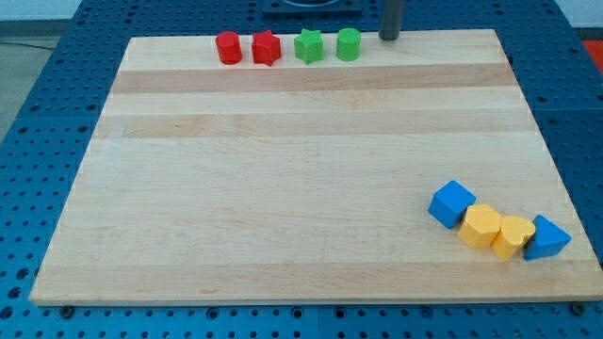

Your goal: Move the green circle diagonally to the green star

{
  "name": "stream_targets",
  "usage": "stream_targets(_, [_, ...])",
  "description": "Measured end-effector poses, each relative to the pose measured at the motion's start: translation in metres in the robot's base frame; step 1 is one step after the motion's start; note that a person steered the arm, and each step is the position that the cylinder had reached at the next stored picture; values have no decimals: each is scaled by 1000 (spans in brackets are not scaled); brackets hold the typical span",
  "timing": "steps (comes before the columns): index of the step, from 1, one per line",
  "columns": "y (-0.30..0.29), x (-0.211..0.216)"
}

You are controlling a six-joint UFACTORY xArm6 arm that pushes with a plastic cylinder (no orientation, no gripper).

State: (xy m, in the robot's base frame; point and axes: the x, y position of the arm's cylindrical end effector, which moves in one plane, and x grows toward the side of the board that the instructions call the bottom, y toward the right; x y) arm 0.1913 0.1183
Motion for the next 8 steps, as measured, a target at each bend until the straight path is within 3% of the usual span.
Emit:
stream_targets(2, [-77, 2])
stream_targets(4, [-26, 26])
stream_targets(5, [-30, 42])
stream_targets(7, [-47, 10])
stream_targets(8, [-86, 18])
